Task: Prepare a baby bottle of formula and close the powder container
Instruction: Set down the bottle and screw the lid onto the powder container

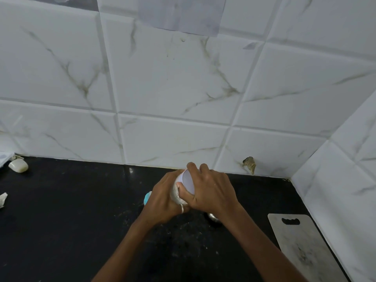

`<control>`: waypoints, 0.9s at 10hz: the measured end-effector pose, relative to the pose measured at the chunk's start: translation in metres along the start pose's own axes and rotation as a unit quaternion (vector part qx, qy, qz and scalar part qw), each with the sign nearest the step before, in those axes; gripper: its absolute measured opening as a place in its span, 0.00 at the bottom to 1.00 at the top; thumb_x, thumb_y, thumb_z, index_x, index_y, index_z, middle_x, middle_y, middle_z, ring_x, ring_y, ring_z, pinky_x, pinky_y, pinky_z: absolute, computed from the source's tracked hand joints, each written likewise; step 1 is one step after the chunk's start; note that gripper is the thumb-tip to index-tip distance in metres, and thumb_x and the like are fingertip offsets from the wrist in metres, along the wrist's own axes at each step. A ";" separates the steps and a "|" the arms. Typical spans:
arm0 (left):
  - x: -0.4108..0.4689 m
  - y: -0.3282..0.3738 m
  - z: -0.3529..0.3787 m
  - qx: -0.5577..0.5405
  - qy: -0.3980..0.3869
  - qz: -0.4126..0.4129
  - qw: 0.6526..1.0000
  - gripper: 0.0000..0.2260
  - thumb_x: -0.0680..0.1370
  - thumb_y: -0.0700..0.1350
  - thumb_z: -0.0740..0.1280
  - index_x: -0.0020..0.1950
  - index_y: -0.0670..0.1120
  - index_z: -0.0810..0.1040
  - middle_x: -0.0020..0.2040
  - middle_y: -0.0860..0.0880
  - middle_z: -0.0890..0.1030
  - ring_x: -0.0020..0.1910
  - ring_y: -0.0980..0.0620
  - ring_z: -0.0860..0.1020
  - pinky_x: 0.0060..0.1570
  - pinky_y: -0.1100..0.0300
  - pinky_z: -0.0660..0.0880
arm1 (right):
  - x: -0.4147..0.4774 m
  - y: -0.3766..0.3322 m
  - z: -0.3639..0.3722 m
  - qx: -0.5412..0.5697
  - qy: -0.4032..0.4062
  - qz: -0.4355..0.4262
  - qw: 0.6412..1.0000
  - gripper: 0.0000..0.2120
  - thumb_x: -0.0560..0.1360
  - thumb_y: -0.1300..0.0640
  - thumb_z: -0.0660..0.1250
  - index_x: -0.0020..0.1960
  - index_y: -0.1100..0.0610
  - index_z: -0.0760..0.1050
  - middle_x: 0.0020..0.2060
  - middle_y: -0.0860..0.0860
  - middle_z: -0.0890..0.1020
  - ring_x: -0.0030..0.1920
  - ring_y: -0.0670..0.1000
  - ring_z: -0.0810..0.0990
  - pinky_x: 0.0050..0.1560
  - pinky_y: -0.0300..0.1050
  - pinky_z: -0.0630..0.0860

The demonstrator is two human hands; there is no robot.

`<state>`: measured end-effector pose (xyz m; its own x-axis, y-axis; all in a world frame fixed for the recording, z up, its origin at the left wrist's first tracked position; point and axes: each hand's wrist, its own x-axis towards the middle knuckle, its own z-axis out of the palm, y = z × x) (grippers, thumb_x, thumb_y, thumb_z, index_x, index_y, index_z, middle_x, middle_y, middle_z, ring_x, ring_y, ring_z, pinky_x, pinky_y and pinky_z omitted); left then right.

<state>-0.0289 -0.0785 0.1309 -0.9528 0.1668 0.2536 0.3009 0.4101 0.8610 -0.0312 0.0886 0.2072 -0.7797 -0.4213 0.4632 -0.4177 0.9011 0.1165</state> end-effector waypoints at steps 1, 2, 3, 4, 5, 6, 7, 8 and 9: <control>-0.004 -0.006 0.002 0.029 -0.017 -0.014 0.999 0.37 0.66 0.42 0.79 0.73 0.51 0.72 0.65 0.58 0.78 0.61 0.62 0.77 0.60 0.73 0.71 | 0.001 -0.003 0.003 0.011 0.009 0.020 1.000 0.30 0.76 0.34 0.54 0.59 0.56 0.79 0.34 0.53 0.81 0.27 0.51 0.79 0.30 0.38 0.62; -0.003 -0.017 0.011 -0.015 -0.040 0.013 0.999 0.28 0.74 0.36 0.74 0.73 0.44 0.72 0.65 0.52 0.79 0.60 0.58 0.78 0.64 0.68 0.71 | 0.002 -0.004 0.004 0.021 0.004 0.043 0.999 0.30 0.77 0.33 0.53 0.60 0.55 0.79 0.36 0.53 0.81 0.29 0.52 0.79 0.31 0.39 0.63; 0.010 -0.008 0.016 -0.017 -0.026 -0.107 0.994 0.27 0.72 0.36 0.75 0.70 0.42 0.73 0.61 0.54 0.80 0.54 0.61 0.78 0.59 0.72 0.73 | 0.004 -0.003 0.004 0.034 -0.012 0.066 0.997 0.33 0.77 0.28 0.53 0.64 0.53 0.76 0.43 0.53 0.82 0.37 0.53 0.82 0.34 0.41 0.69; 0.003 0.000 0.009 -0.068 -0.008 -0.085 0.994 0.34 0.65 0.40 0.79 0.71 0.47 0.74 0.56 0.60 0.81 0.58 0.61 0.81 0.50 0.74 0.75 | 0.004 0.000 0.005 0.081 -0.037 0.106 0.990 0.44 0.71 0.19 0.47 0.71 0.51 0.69 0.55 0.51 0.81 0.51 0.53 0.81 0.42 0.47 0.76; 0.005 0.000 0.012 -0.108 0.052 -0.027 0.992 0.35 0.67 0.46 0.82 0.71 0.55 0.72 0.63 0.59 0.80 0.62 0.62 0.80 0.54 0.70 0.77 | -0.003 0.007 0.014 0.243 -0.082 0.193 0.947 0.48 0.66 0.16 0.51 0.76 0.46 0.59 0.69 0.47 0.75 0.65 0.50 0.76 0.59 0.53 0.78; 0.005 0.005 0.017 -0.118 0.076 -0.030 0.990 0.35 0.66 0.51 0.80 0.69 0.60 0.69 0.63 0.62 0.79 0.63 0.67 0.77 0.54 0.73 0.75 | -0.018 0.008 0.030 0.378 -0.119 0.257 0.881 0.50 0.64 0.19 0.64 0.78 0.43 0.57 0.74 0.43 0.70 0.71 0.46 0.71 0.68 0.48 0.74; 0.003 0.001 0.027 -0.134 0.093 -0.036 0.986 0.29 0.69 0.54 0.76 0.67 0.64 0.70 0.61 0.69 0.80 0.63 0.68 0.77 0.55 0.75 0.74 | -0.033 0.000 0.050 0.475 -0.119 0.253 0.834 0.41 0.64 0.26 0.74 0.71 0.31 0.60 0.68 0.35 0.72 0.68 0.39 0.72 0.63 0.34 0.74; -0.003 -0.012 0.044 -0.129 0.098 -0.043 0.986 0.31 0.70 0.51 0.76 0.67 0.70 0.69 0.64 0.72 0.77 0.66 0.65 0.77 0.60 0.72 0.74 | -0.044 -0.002 0.071 0.511 -0.106 0.281 0.805 0.37 0.66 0.32 0.77 0.67 0.23 0.59 0.65 0.28 0.72 0.67 0.33 0.71 0.62 0.31 0.74; -0.011 -0.032 0.063 -0.108 0.088 -0.073 0.988 0.31 0.70 0.53 0.75 0.70 0.67 0.67 0.67 0.69 0.74 0.68 0.66 0.74 0.62 0.72 0.72 | -0.059 -0.001 0.097 0.506 -0.127 0.310 0.795 0.43 0.66 0.36 0.78 0.75 0.35 0.61 0.70 0.37 0.72 0.70 0.39 0.70 0.69 0.44 0.74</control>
<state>-0.0252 -0.0370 0.0722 -0.9834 -0.0461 0.1754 0.1617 0.2149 0.9631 -0.0299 0.1031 0.0949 -0.9974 -0.0504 -0.0510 0.0226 0.4536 -0.8909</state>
